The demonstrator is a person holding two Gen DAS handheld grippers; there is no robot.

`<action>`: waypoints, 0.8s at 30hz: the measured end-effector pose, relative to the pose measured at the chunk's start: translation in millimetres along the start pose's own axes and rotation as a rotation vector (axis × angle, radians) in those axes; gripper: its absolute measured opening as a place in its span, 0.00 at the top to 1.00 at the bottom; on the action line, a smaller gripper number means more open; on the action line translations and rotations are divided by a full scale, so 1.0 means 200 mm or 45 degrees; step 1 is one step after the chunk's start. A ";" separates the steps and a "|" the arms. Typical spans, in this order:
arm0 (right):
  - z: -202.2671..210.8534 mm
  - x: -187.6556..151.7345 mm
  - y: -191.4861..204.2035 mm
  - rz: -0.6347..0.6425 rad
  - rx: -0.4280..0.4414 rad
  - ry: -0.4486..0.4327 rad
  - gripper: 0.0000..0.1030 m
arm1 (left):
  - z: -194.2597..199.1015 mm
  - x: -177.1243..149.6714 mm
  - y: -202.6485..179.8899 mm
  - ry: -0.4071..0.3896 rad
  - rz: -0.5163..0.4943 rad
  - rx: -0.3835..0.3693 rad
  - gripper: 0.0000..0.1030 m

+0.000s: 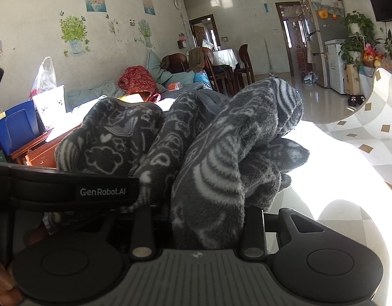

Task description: Fold clothes

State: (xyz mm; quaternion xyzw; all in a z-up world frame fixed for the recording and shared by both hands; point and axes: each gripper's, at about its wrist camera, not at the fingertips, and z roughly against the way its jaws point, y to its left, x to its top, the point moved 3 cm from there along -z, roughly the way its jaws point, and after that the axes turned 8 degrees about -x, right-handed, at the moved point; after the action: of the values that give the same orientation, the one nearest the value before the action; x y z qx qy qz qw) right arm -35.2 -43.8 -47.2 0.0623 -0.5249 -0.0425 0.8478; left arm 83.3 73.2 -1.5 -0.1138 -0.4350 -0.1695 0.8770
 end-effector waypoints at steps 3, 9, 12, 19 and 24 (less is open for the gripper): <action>0.00 0.00 -0.02 -0.008 -0.020 0.000 0.66 | -0.02 0.01 -0.02 0.003 -0.009 -0.014 0.57; -0.01 -0.02 -0.07 -0.030 -0.066 0.022 0.66 | -0.08 0.00 -0.05 0.029 -0.020 -0.050 0.57; -0.01 -0.01 -0.08 -0.040 -0.085 0.029 0.66 | -0.11 0.01 -0.07 0.033 -0.028 -0.061 0.57; -0.08 0.03 -0.09 -0.055 -0.118 0.053 0.66 | -0.20 0.04 -0.05 0.041 -0.013 -0.071 0.57; -0.14 0.04 -0.07 -0.043 -0.138 0.083 0.66 | -0.28 0.05 -0.01 0.063 0.009 -0.068 0.57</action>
State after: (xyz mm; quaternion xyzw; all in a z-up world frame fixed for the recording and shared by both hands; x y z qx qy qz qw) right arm -7.5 -56.6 -55.0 0.0267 -0.4926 -0.0832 0.8659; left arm 127.9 50.4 -26.5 -0.1344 -0.4082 -0.1805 0.8847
